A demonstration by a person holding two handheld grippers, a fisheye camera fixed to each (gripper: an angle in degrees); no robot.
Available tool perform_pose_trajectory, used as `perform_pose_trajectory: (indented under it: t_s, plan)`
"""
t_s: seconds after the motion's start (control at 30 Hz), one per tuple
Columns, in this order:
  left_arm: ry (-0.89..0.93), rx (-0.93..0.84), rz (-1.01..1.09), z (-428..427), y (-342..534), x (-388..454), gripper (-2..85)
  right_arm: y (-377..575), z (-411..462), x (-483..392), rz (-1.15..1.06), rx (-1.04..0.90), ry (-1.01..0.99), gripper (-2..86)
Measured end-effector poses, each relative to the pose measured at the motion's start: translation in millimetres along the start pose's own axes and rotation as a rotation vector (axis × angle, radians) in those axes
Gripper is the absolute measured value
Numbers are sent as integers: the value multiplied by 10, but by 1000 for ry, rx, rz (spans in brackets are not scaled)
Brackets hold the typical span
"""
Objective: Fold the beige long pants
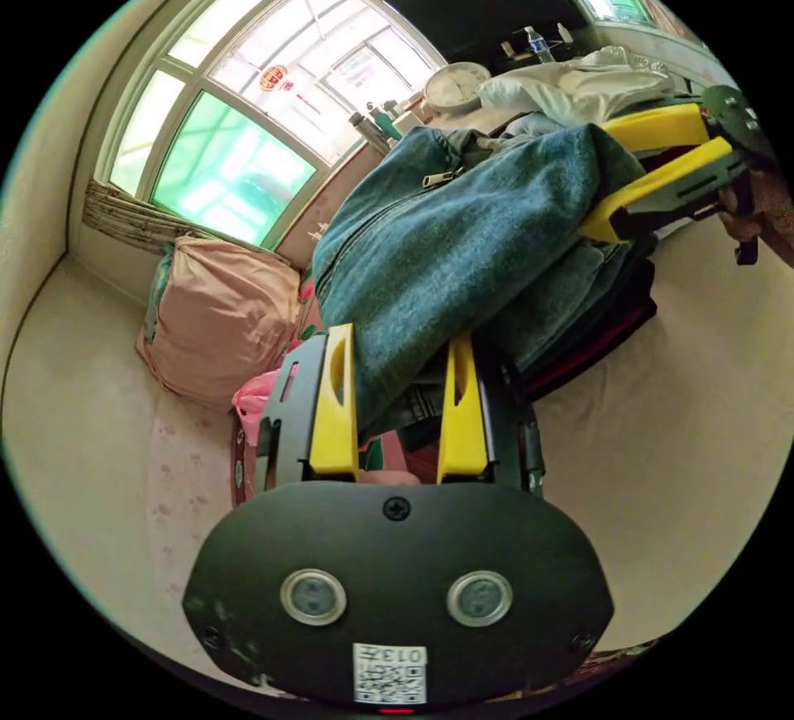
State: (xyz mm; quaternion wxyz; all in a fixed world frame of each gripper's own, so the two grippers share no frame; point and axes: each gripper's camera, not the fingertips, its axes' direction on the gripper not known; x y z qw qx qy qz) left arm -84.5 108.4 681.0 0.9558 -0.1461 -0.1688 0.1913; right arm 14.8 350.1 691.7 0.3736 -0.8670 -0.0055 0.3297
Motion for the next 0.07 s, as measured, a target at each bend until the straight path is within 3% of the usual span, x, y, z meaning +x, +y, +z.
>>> perform_pose_trajectory:
  t_s: [0.07]
  plan:
    - [-29,3,18,-20,-79,41,137,-71,173,80,-16,-18,-78,191]
